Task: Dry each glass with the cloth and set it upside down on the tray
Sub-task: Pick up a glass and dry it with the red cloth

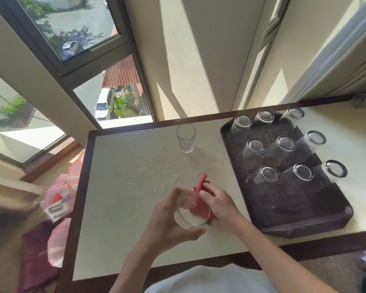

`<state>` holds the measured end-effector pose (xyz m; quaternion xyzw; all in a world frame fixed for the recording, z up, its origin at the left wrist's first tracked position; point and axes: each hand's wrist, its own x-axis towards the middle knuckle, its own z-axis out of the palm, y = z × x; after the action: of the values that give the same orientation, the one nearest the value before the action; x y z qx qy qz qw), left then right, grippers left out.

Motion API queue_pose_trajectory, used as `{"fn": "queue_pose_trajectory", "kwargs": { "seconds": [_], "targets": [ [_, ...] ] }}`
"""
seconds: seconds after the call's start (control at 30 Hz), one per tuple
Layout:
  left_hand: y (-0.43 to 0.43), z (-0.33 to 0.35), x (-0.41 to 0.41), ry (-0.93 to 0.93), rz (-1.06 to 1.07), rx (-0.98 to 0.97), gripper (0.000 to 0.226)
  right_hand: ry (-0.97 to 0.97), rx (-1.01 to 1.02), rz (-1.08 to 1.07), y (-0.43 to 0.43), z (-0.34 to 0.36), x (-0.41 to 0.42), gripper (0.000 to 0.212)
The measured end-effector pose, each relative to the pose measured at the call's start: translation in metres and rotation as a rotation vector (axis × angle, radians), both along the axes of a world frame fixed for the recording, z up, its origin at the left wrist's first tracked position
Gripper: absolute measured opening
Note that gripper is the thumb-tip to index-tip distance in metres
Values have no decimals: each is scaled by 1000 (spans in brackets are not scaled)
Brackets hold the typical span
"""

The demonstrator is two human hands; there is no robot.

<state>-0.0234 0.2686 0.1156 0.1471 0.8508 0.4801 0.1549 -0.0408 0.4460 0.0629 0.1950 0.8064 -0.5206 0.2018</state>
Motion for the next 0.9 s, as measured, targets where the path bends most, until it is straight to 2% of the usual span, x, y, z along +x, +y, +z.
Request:
{"fn": "queue_pose_trajectory", "kwargs": {
  "seconds": [0.07, 0.13, 0.23, 0.37, 0.43, 0.5, 0.53, 0.6, 0.67, 0.73, 0.8, 0.83, 0.9],
  "targets": [
    [15, 0, 2, 2, -33, 14, 67, 91, 158, -22, 10, 1, 12, 25],
    [37, 1, 2, 28, -68, 13, 69, 117, 81, -183, 25, 12, 23, 15],
    [72, 5, -1, 79, -102, 77, 70, -45, -406, -446, 52, 30, 35, 24],
    [106, 5, 1, -89, -91, 312, 76, -153, -913, -469, 81, 42, 61, 47],
    [114, -2, 3, -141, -128, 364, 76, -135, -1100, -555, 93, 40, 73, 50],
    [116, -12, 3, -222, -141, 377, 75, -75, -1178, -601, 105, 37, 83, 48],
    [116, -18, 2, -261, -143, 355, 75, -45, -1169, -616, 110, 35, 86, 55],
    [115, -26, -2, -290, -163, 237, 80, 6, -1006, -660, 117, 37, 89, 56],
    [111, -37, -10, -250, -158, 13, 85, 78, -692, -690, 124, 39, 91, 44],
    [103, -53, -22, -160, -111, -391, 88, 203, -191, -657, 131, 39, 90, 40],
    [93, -75, -27, -175, -79, -720, 88, 365, 400, -496, 136, 34, 88, 40],
    [88, -88, -26, -205, -77, -782, 87, 418, 613, -404, 137, 30, 86, 42],
    [81, -109, -16, -204, -89, -814, 87, 399, 790, -275, 137, 22, 81, 46]
  ]
}}
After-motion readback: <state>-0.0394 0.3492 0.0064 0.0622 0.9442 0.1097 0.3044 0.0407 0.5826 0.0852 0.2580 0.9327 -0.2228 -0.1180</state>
